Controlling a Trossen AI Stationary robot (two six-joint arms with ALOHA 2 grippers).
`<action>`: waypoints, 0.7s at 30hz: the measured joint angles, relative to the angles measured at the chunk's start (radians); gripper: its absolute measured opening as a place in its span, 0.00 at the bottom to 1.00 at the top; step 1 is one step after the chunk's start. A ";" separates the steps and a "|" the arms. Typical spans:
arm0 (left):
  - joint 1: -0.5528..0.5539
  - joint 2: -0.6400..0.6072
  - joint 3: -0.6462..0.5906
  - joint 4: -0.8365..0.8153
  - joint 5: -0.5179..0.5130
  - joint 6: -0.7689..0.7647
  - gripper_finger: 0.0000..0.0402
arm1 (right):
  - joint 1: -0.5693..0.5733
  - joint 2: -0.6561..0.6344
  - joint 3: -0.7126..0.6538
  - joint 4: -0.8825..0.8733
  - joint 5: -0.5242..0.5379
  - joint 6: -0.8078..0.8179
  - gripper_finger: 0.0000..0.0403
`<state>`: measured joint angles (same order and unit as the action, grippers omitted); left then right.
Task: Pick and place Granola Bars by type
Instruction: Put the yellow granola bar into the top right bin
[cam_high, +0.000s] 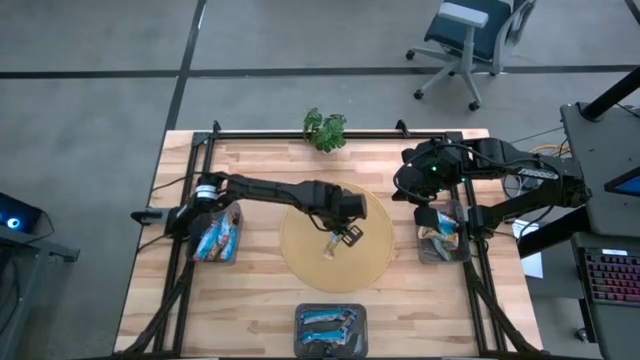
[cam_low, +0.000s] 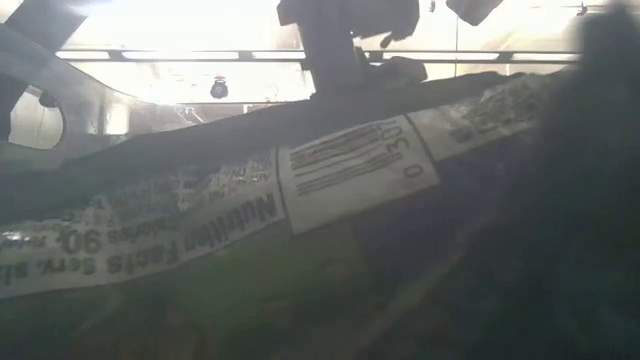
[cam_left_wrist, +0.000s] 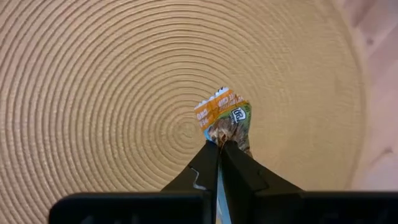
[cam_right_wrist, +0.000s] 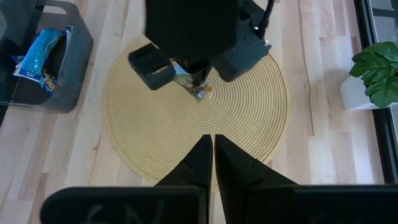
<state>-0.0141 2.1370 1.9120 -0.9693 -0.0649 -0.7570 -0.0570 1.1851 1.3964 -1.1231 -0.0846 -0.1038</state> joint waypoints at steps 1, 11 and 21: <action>0.001 0.001 -0.001 -0.004 0.001 0.000 0.00 | 0.000 0.000 0.000 0.000 0.000 -0.001 0.02; 0.003 0.002 -0.001 -0.003 0.003 0.012 0.00 | 0.000 0.000 0.000 -0.001 0.000 -0.001 0.02; 0.004 -0.012 -0.003 0.163 0.052 0.057 0.00 | 0.000 -0.009 0.000 0.000 0.006 -0.001 0.02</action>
<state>-0.0105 2.1250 1.9095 -0.8060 -0.0125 -0.6996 -0.0574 1.1762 1.3964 -1.1229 -0.0789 -0.1047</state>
